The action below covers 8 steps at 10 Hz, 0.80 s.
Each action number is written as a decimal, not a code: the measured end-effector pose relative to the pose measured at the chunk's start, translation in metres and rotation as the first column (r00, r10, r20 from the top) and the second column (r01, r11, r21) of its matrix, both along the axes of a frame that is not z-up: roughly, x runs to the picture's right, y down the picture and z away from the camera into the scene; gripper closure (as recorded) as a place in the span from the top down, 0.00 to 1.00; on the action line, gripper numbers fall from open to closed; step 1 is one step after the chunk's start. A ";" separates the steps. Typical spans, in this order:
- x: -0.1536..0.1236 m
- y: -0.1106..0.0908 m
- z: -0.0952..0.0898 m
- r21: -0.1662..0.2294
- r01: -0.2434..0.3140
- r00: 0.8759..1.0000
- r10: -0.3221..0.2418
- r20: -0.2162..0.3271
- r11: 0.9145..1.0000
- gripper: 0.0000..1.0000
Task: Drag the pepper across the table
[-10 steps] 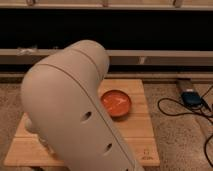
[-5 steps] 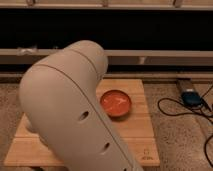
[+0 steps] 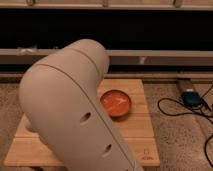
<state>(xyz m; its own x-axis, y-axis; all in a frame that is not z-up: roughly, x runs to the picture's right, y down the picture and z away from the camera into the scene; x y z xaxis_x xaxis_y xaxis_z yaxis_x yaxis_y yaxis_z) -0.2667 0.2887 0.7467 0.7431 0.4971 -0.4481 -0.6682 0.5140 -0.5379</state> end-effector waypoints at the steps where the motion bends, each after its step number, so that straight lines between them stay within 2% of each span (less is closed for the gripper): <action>1: -0.003 -0.001 -0.001 0.006 0.000 1.000 0.000 0.008 1.000 0.00; 8: -0.039 -0.013 0.000 0.048 0.016 0.998 -0.019 0.064 0.999 0.00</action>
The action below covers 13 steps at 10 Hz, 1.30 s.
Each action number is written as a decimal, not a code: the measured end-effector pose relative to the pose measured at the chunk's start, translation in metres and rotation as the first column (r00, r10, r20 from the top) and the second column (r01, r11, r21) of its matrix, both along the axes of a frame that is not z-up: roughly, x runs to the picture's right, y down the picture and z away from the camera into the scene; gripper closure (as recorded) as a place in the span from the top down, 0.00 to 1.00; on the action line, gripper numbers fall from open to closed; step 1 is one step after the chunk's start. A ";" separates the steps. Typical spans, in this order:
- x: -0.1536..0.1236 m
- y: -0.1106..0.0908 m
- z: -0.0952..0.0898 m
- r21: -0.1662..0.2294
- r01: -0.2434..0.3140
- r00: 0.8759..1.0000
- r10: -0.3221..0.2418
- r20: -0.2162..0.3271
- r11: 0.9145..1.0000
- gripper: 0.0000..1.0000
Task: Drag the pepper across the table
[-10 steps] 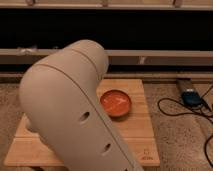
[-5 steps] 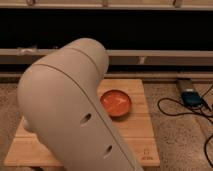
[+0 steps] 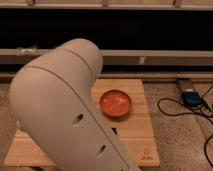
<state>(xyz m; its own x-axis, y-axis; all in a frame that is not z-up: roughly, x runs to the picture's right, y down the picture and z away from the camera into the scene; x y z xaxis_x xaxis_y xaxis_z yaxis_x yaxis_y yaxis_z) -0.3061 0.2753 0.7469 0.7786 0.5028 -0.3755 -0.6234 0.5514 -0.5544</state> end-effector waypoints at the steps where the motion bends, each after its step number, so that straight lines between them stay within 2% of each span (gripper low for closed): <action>1: -0.007 -0.001 0.001 0.005 0.006 1.000 -0.006 0.006 1.000 0.00; 13: -0.083 -0.017 0.010 0.051 0.034 0.996 -0.038 0.086 0.998 0.00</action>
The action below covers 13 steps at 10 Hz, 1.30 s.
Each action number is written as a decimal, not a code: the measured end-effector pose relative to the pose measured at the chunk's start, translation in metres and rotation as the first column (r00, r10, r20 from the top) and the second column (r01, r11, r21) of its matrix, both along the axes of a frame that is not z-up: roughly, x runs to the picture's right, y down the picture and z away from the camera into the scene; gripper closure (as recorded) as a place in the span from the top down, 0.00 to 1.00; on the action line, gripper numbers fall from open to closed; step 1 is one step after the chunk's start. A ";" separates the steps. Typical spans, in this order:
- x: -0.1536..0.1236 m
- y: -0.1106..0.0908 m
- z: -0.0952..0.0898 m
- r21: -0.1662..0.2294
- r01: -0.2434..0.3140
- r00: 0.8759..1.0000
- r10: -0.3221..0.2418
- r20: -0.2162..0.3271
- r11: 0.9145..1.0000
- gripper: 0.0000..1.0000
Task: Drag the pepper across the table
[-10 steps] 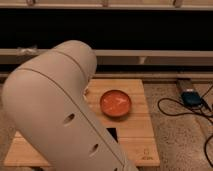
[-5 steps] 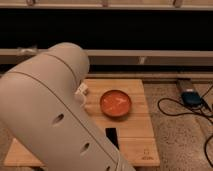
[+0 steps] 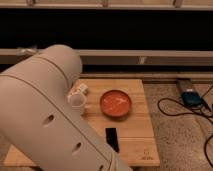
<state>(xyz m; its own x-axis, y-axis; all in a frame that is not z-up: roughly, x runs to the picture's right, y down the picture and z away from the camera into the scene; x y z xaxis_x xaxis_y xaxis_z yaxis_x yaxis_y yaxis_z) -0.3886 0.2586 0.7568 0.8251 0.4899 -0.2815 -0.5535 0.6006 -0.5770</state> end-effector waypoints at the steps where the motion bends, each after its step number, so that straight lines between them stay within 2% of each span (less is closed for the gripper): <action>1: -0.006 -0.002 0.001 0.003 0.003 1.000 -0.003 0.006 1.000 0.04; 3: -0.017 -0.005 0.001 0.008 0.002 1.000 -0.002 0.014 1.000 0.23; 5: -0.027 -0.011 0.000 0.029 -0.004 1.000 0.003 0.022 1.000 0.46; 8: -0.035 -0.015 -0.002 0.050 -0.012 0.999 0.010 0.032 0.999 0.74; 9: -0.035 -0.015 -0.002 0.050 -0.011 0.999 0.010 0.032 0.999 0.79; 13: -0.034 -0.016 -0.001 0.050 -0.012 0.999 0.011 0.031 0.999 0.80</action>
